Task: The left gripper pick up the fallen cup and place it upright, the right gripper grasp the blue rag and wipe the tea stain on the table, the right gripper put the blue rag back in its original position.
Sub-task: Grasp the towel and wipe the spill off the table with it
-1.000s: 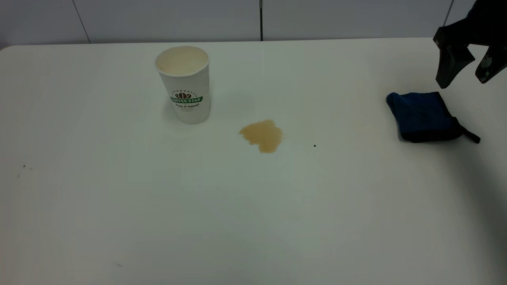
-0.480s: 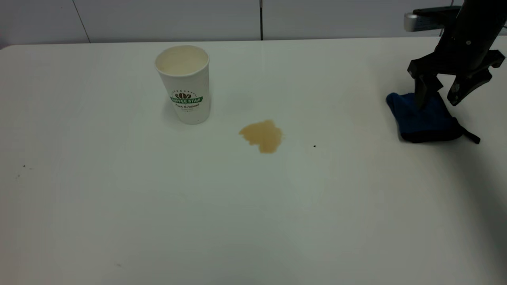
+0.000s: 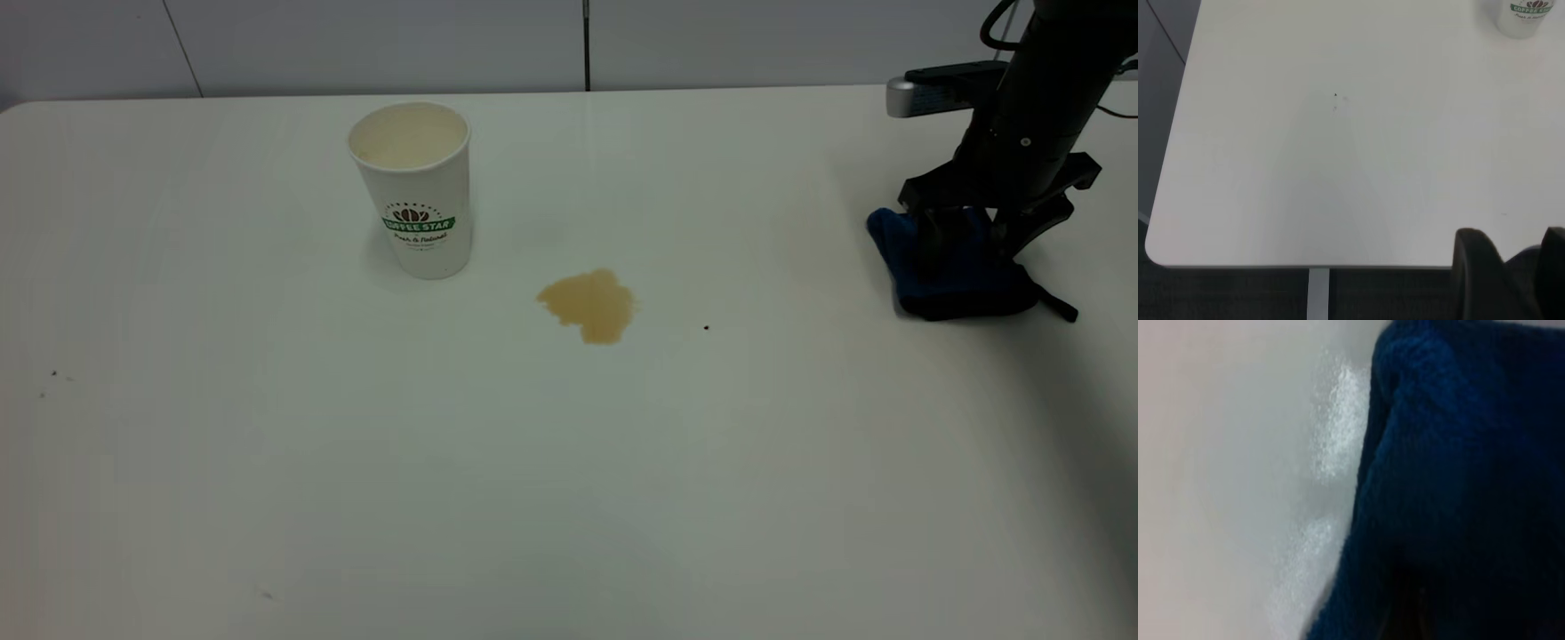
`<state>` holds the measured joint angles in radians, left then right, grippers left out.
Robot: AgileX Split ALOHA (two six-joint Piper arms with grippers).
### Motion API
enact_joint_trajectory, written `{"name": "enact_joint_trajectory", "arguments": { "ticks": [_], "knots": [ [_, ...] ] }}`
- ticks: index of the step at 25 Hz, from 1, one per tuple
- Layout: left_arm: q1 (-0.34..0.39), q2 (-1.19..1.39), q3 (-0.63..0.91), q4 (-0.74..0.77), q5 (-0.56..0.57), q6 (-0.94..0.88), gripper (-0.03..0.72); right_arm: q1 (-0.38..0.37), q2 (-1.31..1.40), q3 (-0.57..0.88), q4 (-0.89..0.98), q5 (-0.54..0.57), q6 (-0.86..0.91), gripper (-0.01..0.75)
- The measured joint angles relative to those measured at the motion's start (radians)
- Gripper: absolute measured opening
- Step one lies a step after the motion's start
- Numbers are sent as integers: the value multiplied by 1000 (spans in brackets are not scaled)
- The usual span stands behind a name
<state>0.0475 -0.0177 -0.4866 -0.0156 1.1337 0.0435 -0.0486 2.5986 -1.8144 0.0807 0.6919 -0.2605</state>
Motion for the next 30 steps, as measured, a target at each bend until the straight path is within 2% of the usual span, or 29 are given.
{"name": "enact_joint_trajectory", "arguments": {
  "ticks": [4, 6, 9, 11, 15, 18, 24, 30],
  "knots": [
    [0, 0, 0, 0, 0, 0, 241, 0, 3, -1, 9, 4, 2, 494],
    [0, 0, 0, 0, 0, 0, 241, 1, 3, -2, 26, 9, 5, 382],
    [0, 0, 0, 0, 0, 0, 241, 1, 3, -2, 49, 18, 6, 150],
    [0, 0, 0, 0, 0, 0, 241, 7, 3, -3, 52, 24, 6, 71],
    [0, 0, 0, 0, 0, 0, 241, 38, 2, -3, 41, 36, 7, 58],
    [0, 0, 0, 0, 0, 0, 241, 95, -3, -3, 41, 61, 7, 58],
    [0, 0, 0, 0, 0, 0, 241, 251, -6, -28, 73, 135, 7, 58],
    [0, 0, 0, 0, 0, 0, 241, 430, -8, -28, 92, 151, 7, 58]
  ]
}}
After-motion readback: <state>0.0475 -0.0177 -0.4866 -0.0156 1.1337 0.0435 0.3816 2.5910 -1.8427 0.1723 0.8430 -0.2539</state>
